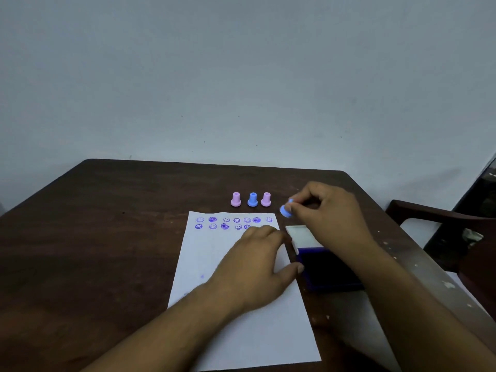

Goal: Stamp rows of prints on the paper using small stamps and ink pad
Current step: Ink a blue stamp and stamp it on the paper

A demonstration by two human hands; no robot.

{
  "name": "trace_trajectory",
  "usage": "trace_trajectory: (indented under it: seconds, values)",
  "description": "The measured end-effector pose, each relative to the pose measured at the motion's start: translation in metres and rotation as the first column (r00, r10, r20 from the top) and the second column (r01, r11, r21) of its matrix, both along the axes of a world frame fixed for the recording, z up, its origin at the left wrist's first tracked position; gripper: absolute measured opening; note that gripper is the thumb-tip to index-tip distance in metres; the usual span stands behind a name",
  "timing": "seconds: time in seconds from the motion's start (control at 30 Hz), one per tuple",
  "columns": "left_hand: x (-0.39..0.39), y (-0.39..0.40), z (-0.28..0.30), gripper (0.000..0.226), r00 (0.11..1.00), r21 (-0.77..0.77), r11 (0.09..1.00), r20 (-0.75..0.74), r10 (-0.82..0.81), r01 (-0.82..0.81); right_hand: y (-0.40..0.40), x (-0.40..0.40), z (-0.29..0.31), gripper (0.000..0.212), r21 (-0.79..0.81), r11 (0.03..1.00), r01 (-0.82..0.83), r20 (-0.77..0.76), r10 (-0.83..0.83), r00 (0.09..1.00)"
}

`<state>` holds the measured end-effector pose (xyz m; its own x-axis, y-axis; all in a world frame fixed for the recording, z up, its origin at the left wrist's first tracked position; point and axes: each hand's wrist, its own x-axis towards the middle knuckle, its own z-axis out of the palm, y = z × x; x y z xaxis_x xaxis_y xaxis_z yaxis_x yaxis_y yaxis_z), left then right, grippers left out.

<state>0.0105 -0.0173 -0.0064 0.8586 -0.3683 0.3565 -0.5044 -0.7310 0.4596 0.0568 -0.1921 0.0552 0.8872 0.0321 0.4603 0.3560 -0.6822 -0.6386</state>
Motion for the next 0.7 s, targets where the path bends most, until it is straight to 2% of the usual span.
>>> trace_trajectory:
  seconds: [0.07,0.2,0.47,0.7]
  values:
    - [0.004,0.016,0.007,0.054,1.000,0.127,0.992,-0.024,-0.008,0.011,0.013,0.015,-0.002,0.014,0.011,1.000,-0.006,-0.004,0.006,1.000]
    - [0.005,0.040,0.006,0.085,0.990,0.408,0.904,-0.101,-0.094,0.127,0.030,0.041,-0.017,0.017,-0.038,0.998,-0.043,-0.059,0.041,0.997]
    - [-0.001,0.042,-0.006,0.087,0.994,0.363,0.926,-0.056,-0.089,0.103,0.034,0.056,-0.048,0.017,-0.200,0.977,-0.071,-0.129,0.046,0.991]
    - [-0.002,0.042,-0.009,0.088,0.995,0.377,0.921,-0.057,-0.083,0.098,0.037,0.055,-0.048,0.014,-0.251,0.964,-0.085,-0.112,0.058,0.992]
